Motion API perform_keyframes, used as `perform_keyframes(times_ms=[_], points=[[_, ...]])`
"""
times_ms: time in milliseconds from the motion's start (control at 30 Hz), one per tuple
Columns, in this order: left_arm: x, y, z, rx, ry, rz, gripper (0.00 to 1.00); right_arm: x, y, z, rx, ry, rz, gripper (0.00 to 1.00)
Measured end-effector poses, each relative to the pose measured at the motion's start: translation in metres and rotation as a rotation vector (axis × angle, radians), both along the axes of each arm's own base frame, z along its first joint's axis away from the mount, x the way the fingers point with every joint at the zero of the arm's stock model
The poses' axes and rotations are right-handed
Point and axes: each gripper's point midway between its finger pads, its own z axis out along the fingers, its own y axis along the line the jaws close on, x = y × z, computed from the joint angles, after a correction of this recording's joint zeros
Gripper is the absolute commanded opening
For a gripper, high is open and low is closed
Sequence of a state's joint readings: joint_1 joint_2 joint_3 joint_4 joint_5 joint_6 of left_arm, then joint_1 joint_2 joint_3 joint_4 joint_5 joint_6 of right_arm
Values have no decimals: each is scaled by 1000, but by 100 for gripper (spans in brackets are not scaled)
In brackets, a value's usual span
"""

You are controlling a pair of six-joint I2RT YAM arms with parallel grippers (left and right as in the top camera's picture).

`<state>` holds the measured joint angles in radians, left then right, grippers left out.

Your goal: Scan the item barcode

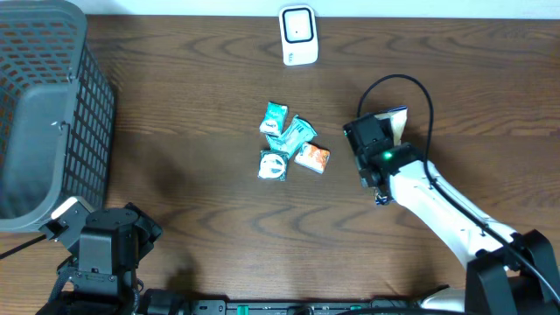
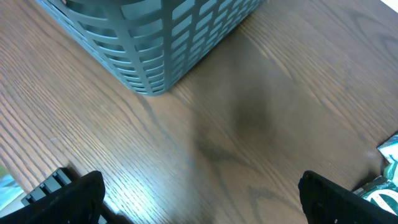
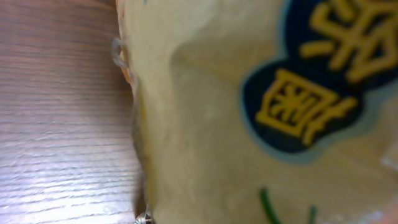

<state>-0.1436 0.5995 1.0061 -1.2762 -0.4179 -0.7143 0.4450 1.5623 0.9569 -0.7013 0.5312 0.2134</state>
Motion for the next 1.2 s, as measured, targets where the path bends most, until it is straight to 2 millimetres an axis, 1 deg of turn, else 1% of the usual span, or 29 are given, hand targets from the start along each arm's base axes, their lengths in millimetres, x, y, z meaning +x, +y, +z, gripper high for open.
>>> perform_keyframes(times_ms=[267,367,500,567,700,767,1033,1200], points=[[0,0,0,0,0,0,98,-1,-13,-15,-121,37,-18,1],[0,0,0,0,0,0,98,-1,-15,-18,-144,44,-19,1],[0,0,0,0,0,0,98,-6,-21,-14,-200,58,-13,1],[0,0,0,0,0,0,98,-8,-25,-6,-252,71,-5,1],[0,0,0,0,0,0,97,6,-23,12,-286,36,12,1],[0,0,0,0,0,0,98,11,-22,17,-293,18,18,1],[0,0,0,0,0,0,98,15,-21,15,-296,17,34,1],[0,0,0,0,0,0,98,13,-21,2,-318,68,62,1]])
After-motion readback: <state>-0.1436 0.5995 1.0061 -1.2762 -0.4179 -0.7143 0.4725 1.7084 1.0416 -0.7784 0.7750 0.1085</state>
